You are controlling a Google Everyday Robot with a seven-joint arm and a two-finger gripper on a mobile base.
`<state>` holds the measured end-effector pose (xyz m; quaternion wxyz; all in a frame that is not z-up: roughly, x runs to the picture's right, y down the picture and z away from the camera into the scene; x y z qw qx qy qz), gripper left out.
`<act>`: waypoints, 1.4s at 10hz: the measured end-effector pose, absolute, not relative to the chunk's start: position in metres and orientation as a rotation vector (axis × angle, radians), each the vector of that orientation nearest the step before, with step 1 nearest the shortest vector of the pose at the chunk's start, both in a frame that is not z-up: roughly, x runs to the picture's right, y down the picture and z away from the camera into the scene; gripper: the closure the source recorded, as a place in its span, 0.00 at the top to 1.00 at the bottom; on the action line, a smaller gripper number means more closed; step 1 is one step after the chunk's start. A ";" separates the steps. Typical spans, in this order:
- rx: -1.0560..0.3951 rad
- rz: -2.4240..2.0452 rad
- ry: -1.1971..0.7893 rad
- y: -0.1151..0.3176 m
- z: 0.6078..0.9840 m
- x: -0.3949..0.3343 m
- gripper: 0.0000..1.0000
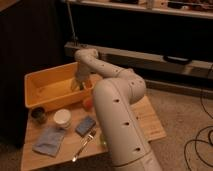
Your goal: Place pepper in plastic cup
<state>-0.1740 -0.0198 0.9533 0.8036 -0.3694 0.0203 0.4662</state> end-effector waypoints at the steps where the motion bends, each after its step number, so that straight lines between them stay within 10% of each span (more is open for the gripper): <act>1: -0.790 0.984 0.035 -0.021 0.951 -0.177 0.66; 14: -0.768 0.934 0.087 -0.009 0.965 -0.181 0.66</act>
